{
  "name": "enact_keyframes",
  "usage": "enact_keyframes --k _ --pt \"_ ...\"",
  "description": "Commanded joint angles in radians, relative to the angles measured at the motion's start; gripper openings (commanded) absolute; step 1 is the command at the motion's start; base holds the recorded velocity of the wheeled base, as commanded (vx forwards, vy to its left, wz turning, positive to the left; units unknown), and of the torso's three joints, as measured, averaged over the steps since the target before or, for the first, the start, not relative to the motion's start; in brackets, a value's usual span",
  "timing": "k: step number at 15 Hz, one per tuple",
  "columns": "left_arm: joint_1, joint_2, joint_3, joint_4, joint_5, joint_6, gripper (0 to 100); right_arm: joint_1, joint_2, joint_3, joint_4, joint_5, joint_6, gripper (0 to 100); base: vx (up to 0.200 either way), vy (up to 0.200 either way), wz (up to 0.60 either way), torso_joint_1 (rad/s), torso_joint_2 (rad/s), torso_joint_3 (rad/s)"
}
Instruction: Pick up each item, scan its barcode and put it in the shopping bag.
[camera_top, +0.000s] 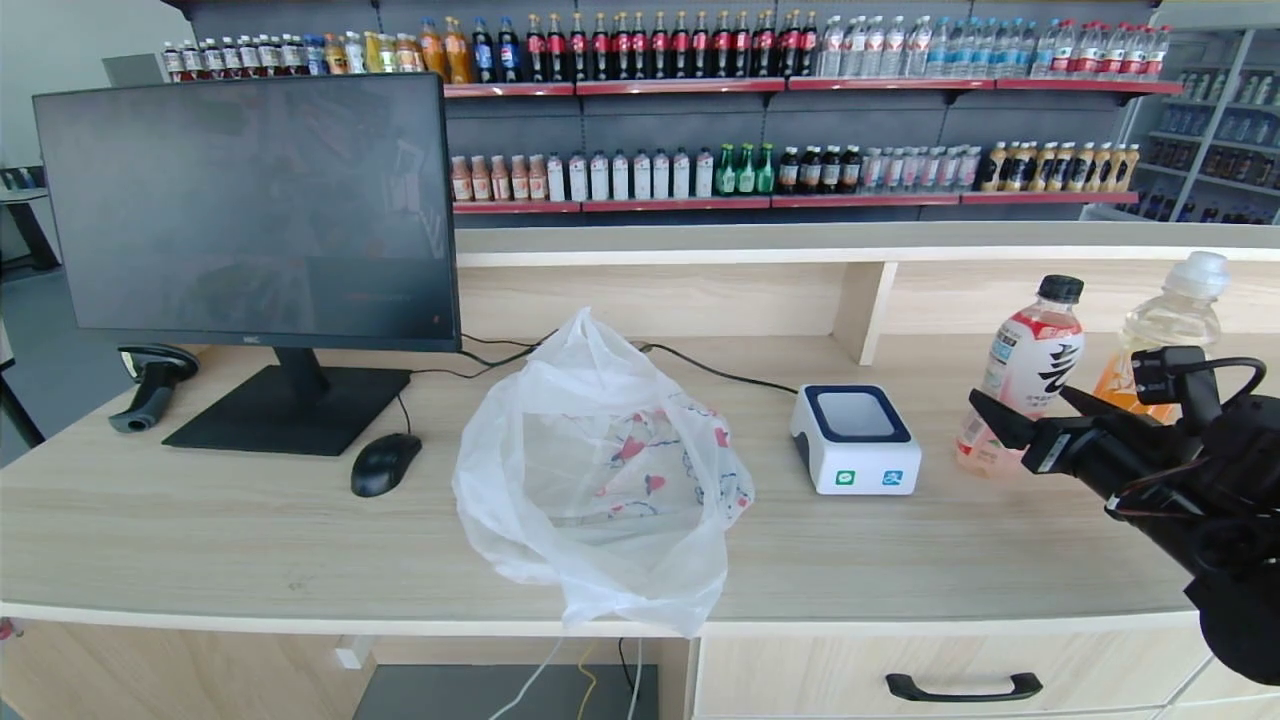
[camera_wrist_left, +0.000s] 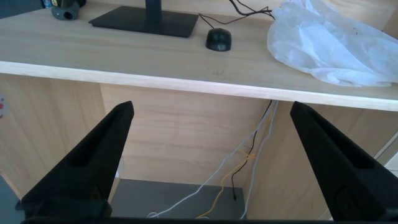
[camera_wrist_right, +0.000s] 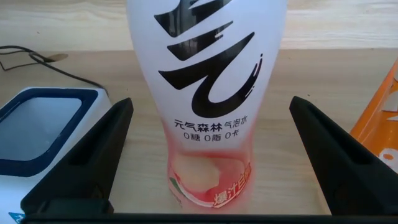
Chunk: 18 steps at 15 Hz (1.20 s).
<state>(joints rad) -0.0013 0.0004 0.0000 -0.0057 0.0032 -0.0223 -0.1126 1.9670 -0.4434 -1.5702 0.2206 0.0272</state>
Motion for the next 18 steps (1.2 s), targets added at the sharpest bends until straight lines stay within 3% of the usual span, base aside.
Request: enact_keyframes --k 1,18 --pt "0.000 0.000 0.000 0.000 0.000 -0.001 100 0.001 0.024 -0.021 -0.001 0.000 0.000 100 0.000 0.000 0.00 0.000 0.00 0.000" --pt "0.000 0.000 0.000 0.000 0.000 -0.001 100 -0.007 0.118 -0.135 -0.001 0.000 -0.001 100 0.000 0.000 0.00 0.000 0.00 0.000"
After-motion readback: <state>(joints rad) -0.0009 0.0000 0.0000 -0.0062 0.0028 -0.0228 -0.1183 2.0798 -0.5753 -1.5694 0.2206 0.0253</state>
